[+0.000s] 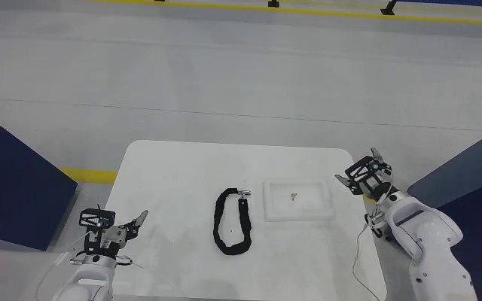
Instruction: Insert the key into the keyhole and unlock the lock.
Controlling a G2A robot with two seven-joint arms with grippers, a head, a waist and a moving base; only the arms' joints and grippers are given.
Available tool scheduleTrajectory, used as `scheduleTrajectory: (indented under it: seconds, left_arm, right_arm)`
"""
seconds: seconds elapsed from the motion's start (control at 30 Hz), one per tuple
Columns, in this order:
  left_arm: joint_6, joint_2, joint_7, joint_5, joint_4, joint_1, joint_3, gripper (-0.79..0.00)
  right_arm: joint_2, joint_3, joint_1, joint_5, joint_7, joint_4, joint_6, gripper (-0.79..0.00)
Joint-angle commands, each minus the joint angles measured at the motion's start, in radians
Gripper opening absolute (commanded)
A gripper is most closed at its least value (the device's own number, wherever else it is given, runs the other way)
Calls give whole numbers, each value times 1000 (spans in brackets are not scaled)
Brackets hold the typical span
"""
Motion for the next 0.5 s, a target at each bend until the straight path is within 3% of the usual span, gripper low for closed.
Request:
scheduleTrajectory:
  seconds: [0.0, 0.3, 0.47]
  left_arm:
    - [0, 0, 0, 0, 0, 0, 0, 0]
    - [0, 0, 0, 0, 0, 0, 0, 0]
    - [0, 0, 0, 0, 0, 0, 0, 0]
  right_arm:
    - [7, -18, 62, -21, 52, 18, -93, 0]
    - [24, -137, 294, 12, 234, 145, -418, 0]
    - [36, -260, 382, 39, 322, 210, -450, 0]
